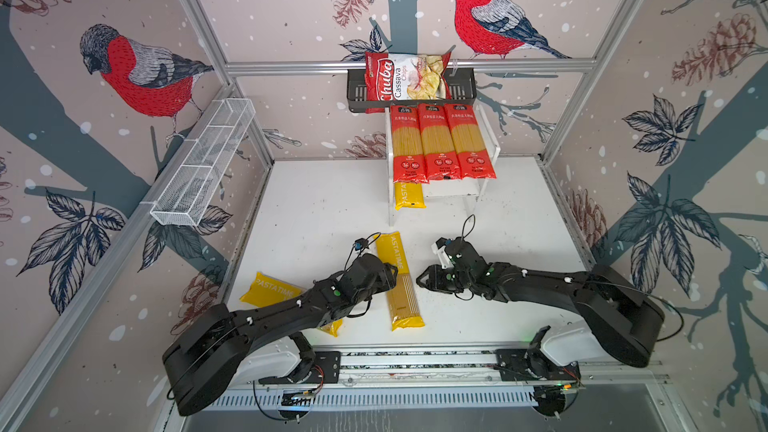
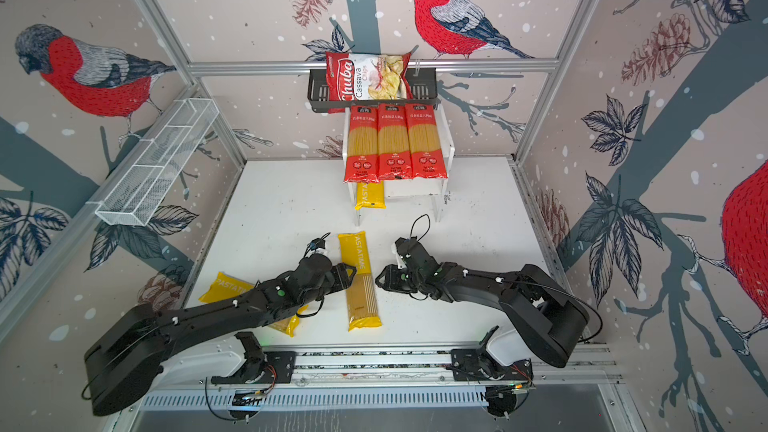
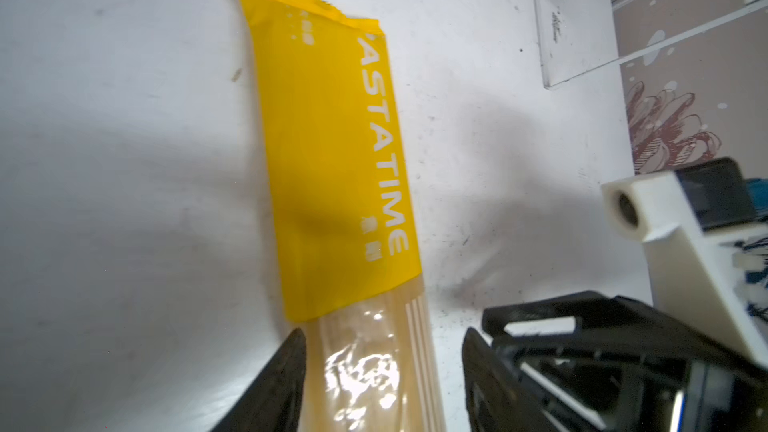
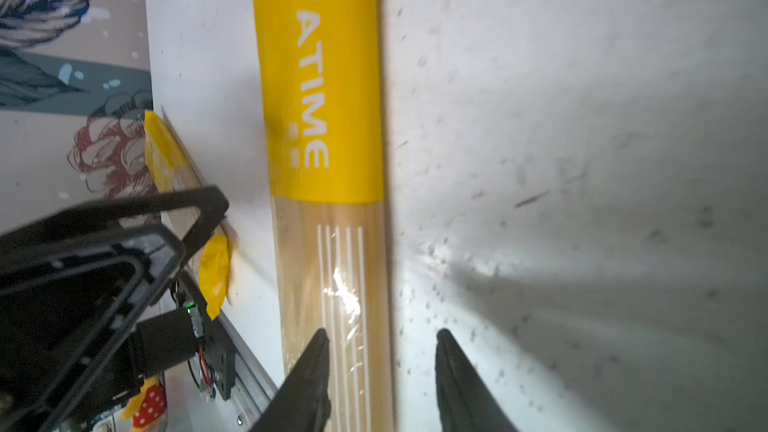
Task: Place and organize the pasta boxes and bags onto the shelf
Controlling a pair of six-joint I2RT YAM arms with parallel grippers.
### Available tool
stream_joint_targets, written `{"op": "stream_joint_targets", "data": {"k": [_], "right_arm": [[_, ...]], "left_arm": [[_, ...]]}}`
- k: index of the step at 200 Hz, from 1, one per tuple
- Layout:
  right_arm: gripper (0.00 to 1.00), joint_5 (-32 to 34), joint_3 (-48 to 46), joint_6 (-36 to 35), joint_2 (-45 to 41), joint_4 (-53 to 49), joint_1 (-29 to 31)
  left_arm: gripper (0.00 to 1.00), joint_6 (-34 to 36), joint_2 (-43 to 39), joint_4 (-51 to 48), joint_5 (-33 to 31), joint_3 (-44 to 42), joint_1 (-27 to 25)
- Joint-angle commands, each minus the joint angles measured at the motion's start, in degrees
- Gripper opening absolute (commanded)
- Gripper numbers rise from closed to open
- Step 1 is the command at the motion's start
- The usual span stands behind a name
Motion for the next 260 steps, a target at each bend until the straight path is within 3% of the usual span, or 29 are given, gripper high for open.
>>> {"op": "stream_joint_targets", "data": {"k": [1, 63, 121, 162, 187, 260], "right_arm": [[0.43, -3.29, 1.33, -1.32, 2.73, 3.22, -1.46], [0.4, -4.05, 6.23, 0.84, 13.84, 8.43, 0.95], [0.31, -7.84, 5.5, 5.24, 18.93, 22.58, 4.17], [0.12, -8.16, 3.74, 6.22, 16.46, 29.12, 5.06], [0.06, -7.01, 2.58, 5.48, 13.34, 28.98, 5.05], [0.0, -2.83, 3.84, -5.19, 0.56, 12.58, 5.03]], "left_arm": [[0.6, -0.74, -2.71, 1.17, -0.34, -3.87, 0.34], [0.54, -4.75, -0.67, 9.29, 4.97, -8.2, 0.45], [0.31, -4.89, 0.36, 16.29, 6.12, -10.78, 0.47], [0.25, -4.37, -2.43, 14.28, 6.69, -10.45, 0.49], [0.26, -3.35, -6.4, 8.35, 5.97, -8.54, 0.48], [0.31, 2.51, -21.12, -2.3, 4.17, -4.75, 1.96]]}}
